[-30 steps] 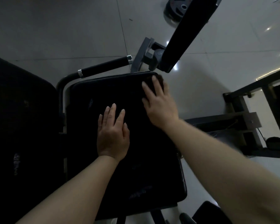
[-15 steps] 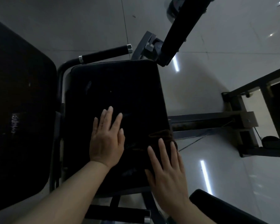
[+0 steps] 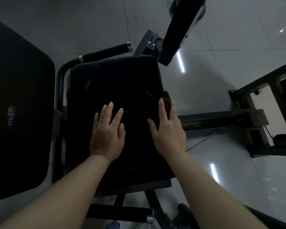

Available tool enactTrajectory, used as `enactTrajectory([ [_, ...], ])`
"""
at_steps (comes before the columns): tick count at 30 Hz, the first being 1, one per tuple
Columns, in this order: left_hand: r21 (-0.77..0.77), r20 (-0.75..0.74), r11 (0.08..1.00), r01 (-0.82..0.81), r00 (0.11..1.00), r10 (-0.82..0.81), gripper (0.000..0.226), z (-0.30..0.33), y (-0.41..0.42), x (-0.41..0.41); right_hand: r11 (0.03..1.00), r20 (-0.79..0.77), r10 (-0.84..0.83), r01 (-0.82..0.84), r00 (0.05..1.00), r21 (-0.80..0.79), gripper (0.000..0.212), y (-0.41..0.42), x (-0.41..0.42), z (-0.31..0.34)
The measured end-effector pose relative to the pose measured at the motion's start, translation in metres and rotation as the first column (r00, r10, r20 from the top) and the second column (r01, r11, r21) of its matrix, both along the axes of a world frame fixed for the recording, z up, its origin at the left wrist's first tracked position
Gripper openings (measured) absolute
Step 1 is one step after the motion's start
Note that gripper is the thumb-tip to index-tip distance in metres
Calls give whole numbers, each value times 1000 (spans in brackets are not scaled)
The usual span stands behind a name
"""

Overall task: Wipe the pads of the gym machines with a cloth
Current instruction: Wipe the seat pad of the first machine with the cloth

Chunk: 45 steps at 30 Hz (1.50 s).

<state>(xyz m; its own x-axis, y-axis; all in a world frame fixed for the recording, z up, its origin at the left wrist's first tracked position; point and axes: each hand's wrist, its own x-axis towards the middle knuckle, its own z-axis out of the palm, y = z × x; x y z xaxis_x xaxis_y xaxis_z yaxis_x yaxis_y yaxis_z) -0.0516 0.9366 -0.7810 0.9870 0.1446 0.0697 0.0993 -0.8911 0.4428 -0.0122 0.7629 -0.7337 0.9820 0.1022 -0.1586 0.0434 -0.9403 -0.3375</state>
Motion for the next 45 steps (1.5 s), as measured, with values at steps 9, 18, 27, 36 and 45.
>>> enactTrajectory([
  [9, -14, 14, 1000, -5, 1000, 5, 53, 0, -1, -1, 1000, 6, -4, 4, 1000, -11, 66, -21, -68, -10],
  [18, -42, 28, 999, 2, 1000, 0, 54, 0, 1, -1, 972, -77, 27, -8, 997, 233, 81, -2, 43, -1],
  [27, -25, 29, 1000, 8, 1000, -7, 55, 0, 0, -1, 972, 91, 194, -179, 977, -149, 63, -25, -92, -14],
  [36, -2, 54, 1000, 0, 999, 0, 44, 2, -1, -3, 990, -37, 136, -136, 990, 26, 65, -13, -10, -6],
  [45, 0, 60, 1000, 5, 998, -5, 44, -1, -2, -4, 977, 80, 183, -172, 980, -130, 57, -32, -99, -16],
])
